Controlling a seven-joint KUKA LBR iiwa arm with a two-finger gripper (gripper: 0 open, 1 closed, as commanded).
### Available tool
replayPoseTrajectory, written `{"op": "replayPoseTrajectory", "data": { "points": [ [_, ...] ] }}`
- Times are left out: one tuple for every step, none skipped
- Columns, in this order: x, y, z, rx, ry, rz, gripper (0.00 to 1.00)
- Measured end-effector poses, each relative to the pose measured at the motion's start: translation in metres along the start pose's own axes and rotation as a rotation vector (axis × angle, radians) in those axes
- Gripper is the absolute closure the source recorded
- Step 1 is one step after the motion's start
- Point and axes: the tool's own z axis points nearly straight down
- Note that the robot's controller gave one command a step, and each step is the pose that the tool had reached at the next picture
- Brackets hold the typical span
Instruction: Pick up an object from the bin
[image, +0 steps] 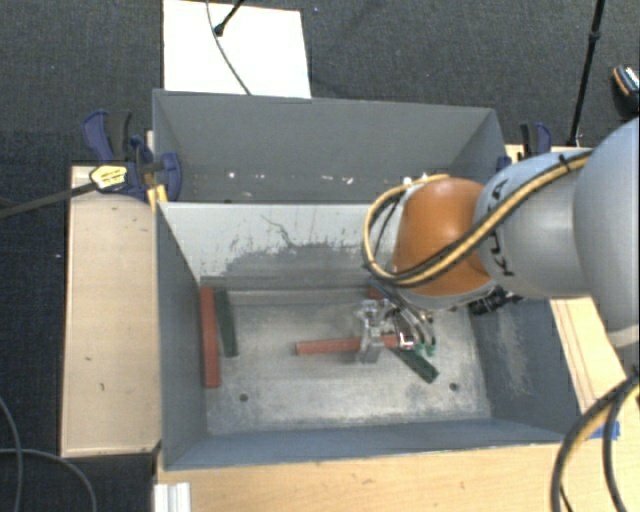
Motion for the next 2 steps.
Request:
{"op": "replayPoseTrajectory", "data": {
  "points": [
    [0.0108,-0.0090,-0.1463,0.002,-0.014,-0.166,1.00],
    [0.0123,-0.0085,-0.1419,0.000,-0.006,-0.163,0.00]
  ]
}}
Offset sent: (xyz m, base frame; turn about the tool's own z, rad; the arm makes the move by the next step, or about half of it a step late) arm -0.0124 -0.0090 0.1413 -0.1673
